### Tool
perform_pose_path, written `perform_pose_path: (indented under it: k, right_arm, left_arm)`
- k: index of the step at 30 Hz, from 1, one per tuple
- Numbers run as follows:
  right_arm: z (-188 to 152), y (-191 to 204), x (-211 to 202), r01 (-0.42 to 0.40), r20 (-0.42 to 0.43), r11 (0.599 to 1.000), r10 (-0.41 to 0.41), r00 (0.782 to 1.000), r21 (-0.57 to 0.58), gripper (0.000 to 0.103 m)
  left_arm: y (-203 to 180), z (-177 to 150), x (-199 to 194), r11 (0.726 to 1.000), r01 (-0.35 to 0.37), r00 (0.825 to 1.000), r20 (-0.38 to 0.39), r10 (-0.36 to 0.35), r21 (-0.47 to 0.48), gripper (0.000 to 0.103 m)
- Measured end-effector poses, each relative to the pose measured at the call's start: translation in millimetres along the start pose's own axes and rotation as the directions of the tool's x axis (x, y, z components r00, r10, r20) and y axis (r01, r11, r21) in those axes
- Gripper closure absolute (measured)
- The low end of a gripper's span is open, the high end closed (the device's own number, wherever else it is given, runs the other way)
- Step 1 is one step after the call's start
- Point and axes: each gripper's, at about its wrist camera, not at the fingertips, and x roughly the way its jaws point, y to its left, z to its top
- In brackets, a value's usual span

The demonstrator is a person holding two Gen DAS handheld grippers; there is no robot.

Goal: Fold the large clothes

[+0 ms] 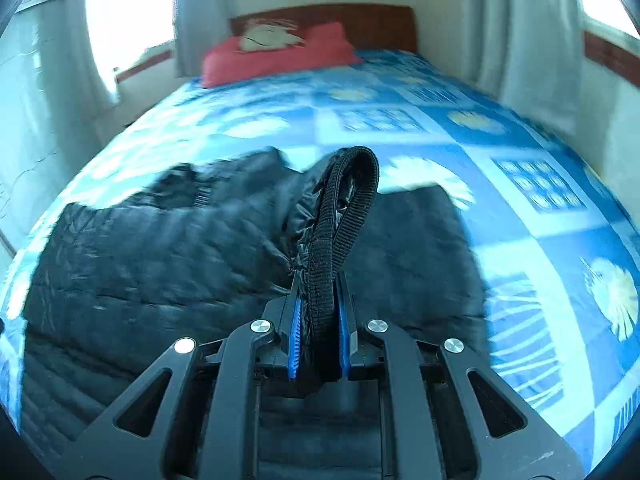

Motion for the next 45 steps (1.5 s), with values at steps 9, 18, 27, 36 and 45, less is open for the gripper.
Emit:
perform_pose_path:
  k: [9,18,27,36,45]
  right_arm:
    - [-30.6,-41.6,36.8,0.003,-0.086,0.997,0.004,0.996,0.076,0.089]
    - [-15.8,-32.9,4.1,0.058,-0.027,0.997,-0.056,0.998,0.059,0.049]
    - [-19.7,28.0,12.4,-0.060,-0.054,0.998,0.059,0.997,-0.010,0.053]
    - [-39.9,38.1,30.8,-0.019,-0.093,0.997,0.012,0.996,-0.075,0.051]
    - [16.3,32.3,23.1,-0.015,-0.004,0.999,0.014,1.000,-0.052,0.049]
  left_arm:
    - [-10.3,21.2,39.0,1.000,-0.026,0.999,-0.028,0.026,-0.009,0.030]
    - [-1.9,40.6,51.3,0.999,-0.014,1.000,-0.015,0.014,-0.029,0.030]
    - [-16.4,33.7,87.7,0.999,-0.027,0.995,-0.099,0.029,0.022,0.030]
    - [-4.5,17.6,120.4,0.999,0.022,0.960,-0.277,-0.031,-0.038,0.030]
    - [-13.8,74.0,81.1,0.998,0.064,0.994,-0.093,-0.065,-0.009,0.030]
